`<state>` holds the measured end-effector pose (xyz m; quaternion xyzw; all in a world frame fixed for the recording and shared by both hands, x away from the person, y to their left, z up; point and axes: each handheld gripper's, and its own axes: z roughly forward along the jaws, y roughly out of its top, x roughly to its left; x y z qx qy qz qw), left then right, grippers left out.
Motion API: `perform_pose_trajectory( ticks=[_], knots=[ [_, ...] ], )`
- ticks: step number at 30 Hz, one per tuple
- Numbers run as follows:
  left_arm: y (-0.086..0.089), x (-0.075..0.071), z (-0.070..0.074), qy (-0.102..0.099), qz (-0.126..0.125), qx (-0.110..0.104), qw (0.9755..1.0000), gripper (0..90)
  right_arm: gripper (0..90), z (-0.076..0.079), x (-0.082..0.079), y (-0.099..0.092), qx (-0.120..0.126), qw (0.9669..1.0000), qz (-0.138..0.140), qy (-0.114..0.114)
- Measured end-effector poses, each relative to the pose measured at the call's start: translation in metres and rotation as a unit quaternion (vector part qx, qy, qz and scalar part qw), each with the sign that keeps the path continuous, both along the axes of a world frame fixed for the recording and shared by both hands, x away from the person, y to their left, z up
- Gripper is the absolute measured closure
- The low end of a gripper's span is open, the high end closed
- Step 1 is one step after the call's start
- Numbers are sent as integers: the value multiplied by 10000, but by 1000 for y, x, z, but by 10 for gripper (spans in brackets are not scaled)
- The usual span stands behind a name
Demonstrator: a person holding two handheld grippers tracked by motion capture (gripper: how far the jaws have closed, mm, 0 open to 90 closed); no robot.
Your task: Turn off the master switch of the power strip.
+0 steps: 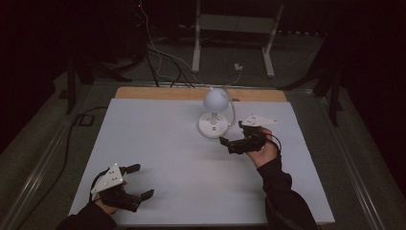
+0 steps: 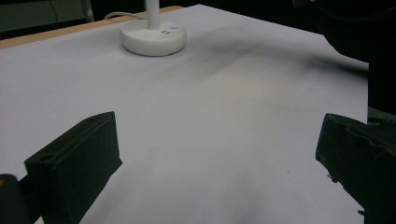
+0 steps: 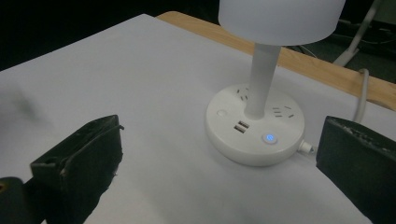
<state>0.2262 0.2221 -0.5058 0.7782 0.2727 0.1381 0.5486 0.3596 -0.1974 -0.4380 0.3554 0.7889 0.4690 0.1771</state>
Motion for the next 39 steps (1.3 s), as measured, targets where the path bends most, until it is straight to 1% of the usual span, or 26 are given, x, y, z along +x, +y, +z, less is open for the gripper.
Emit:
perform_pose_trajectory(
  ticks=[8,14,15,20,24,28,31,34,37,39],
  knots=[
    [0,0,0,4,-8,-12,10000,4,1,-8,14,3,129,9998,-39,134],
    [0,0,0,7,-21,-9,10000,4,1,-13,21,5,65,9998,-130,98],
    [0,0,0,9,-22,-12,10000,4,1,-14,23,5,85,9998,-131,112],
    [0,0,0,13,-20,-18,10000,4,1,-20,30,4,46,9996,-275,98],
    [0,0,0,15,-24,-11,10000,4,1,-23,33,3,90,9994,-310,141],
    [-1,0,0,13,-29,-3,10000,3,1,-30,40,1,202,9986,-438,197],
    [-1,0,0,15,-27,-3,10000,4,0,-33,44,1,190,9984,-494,222],
    [0,0,-1,20,-26,3,10000,4,0,-36,47,2,176,9981,-559,198],
    [-1,0,-1,18,-29,21,10000,4,1,-40,50,1,141,9981,-558,214],
    [-1,0,-1,2,-38,31,10000,3,1,-42,53,0,331,9973,-578,308]
  ],
)
